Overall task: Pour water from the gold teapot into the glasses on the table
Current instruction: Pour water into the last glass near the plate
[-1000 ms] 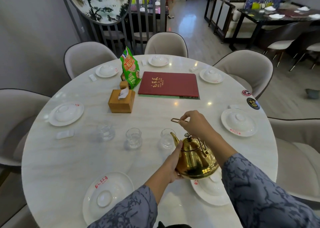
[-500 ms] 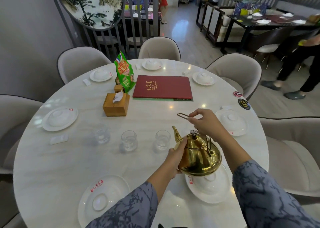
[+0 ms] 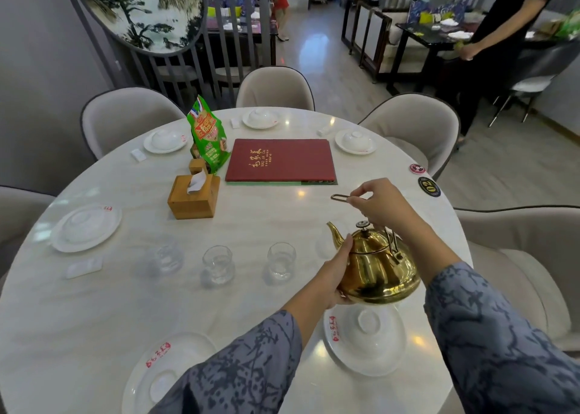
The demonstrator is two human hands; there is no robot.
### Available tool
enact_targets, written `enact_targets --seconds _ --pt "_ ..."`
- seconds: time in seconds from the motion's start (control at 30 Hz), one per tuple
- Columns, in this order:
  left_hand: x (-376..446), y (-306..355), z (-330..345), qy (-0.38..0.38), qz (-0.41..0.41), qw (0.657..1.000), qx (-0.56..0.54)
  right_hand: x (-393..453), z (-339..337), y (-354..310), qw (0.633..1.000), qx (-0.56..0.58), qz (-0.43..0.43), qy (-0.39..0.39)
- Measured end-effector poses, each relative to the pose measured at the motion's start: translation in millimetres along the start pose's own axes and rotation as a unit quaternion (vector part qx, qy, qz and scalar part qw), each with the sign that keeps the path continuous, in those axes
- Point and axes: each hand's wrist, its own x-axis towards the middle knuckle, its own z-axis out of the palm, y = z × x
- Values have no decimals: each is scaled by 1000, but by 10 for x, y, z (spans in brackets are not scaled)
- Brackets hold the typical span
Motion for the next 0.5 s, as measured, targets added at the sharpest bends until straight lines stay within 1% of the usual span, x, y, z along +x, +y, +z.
enact_targets --seconds 0.23,0.5 --pt "173 90 101 -18 -34 999 -9 223 -16 155 1000 -30 6 6" --pt "345 153 176 -47 -78 995 -33 472 -7 186 998 -54 33 -27"
